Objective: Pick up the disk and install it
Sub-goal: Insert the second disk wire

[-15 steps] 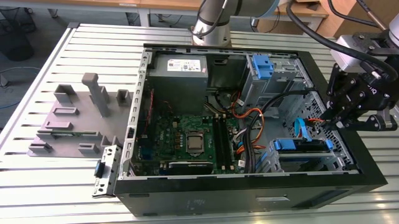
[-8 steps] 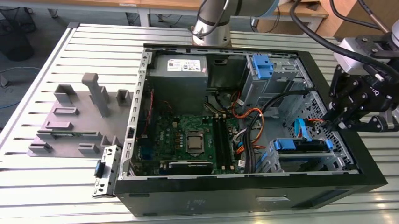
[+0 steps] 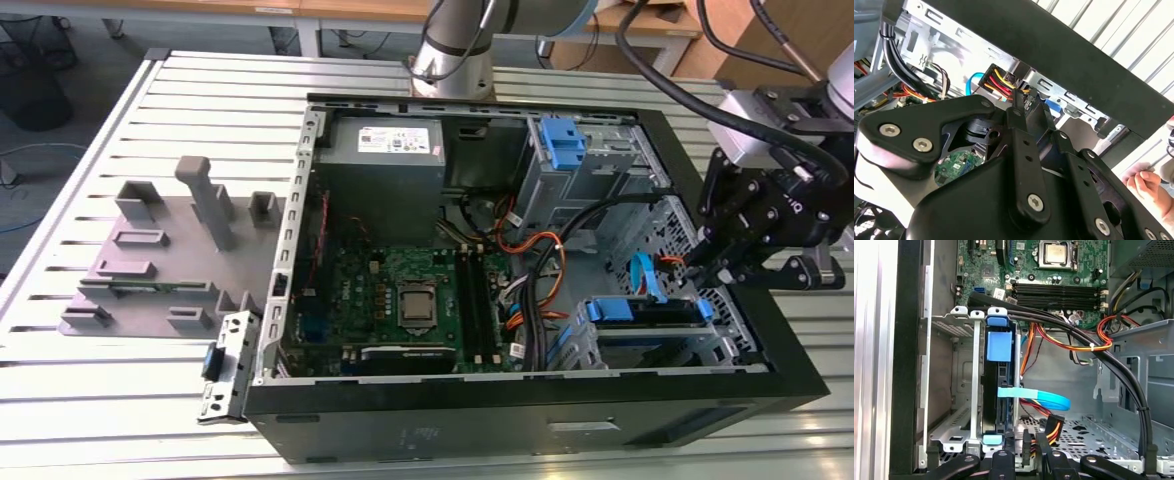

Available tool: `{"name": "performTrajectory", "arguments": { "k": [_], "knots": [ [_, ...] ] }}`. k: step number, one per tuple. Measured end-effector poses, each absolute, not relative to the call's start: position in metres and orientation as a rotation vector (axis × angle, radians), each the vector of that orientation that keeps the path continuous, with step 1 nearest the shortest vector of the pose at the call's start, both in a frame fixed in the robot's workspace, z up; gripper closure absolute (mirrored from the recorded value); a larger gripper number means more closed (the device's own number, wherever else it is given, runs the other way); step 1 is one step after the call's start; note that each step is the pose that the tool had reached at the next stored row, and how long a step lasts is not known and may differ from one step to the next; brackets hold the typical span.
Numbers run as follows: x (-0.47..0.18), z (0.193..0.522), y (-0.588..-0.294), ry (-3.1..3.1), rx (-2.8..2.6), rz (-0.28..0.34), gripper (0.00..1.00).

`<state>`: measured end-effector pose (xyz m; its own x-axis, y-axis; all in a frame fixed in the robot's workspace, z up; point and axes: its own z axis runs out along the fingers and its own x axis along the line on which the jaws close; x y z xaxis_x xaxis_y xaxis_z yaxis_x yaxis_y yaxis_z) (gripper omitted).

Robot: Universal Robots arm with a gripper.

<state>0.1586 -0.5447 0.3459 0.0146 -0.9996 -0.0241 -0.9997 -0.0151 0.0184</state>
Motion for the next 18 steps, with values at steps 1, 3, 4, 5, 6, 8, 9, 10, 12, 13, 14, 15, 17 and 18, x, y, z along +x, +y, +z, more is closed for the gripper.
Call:
{"name": "performTrajectory", "arguments": {
  "k": [1, 3, 4, 5, 6, 8, 9, 10, 12, 13, 14, 15, 17, 18],
  "knots": [
    [0.1586, 0.3459, -0.5447, 2.202, -2.235, 0.047, 0.69],
    [0.1586, 0.3459, -0.5448, 2.202, -2.235, 0.047, 0.69],
    [0.1586, 0.3458, -0.5447, 2.202, -2.235, 0.047, 0.69],
    [0.1586, 0.3458, -0.5447, 2.202, -2.235, 0.047, 0.69],
    [0.1591, 0.3457, -0.5447, 2.202, -2.235, 0.047, 0.69],
    [0.1603, 0.3457, -0.5447, 2.202, -2.235, 0.047, 0.69],
    [0.1609, 0.3457, -0.5446, 2.202, -2.235, 0.047, 0.69],
    [0.1613, 0.3458, -0.5446, 2.202, -2.235, 0.047, 0.69],
    [0.1617, 0.3458, -0.5446, 2.202, -2.235, 0.047, 0.69],
    [0.1617, 0.3457, -0.5446, 2.202, -2.235, 0.047, 0.69],
    [0.1617, 0.3457, -0.5446, 2.202, -2.235, 0.047, 0.69],
    [0.1618, 0.3457, -0.5446, 2.202, -2.235, 0.047, 0.69],
    [0.1618, 0.3457, -0.5446, 2.202, -2.235, 0.047, 0.69],
    [0.1619, 0.3457, -0.5446, 2.202, -2.235, 0.047, 0.69]
  ]
}}
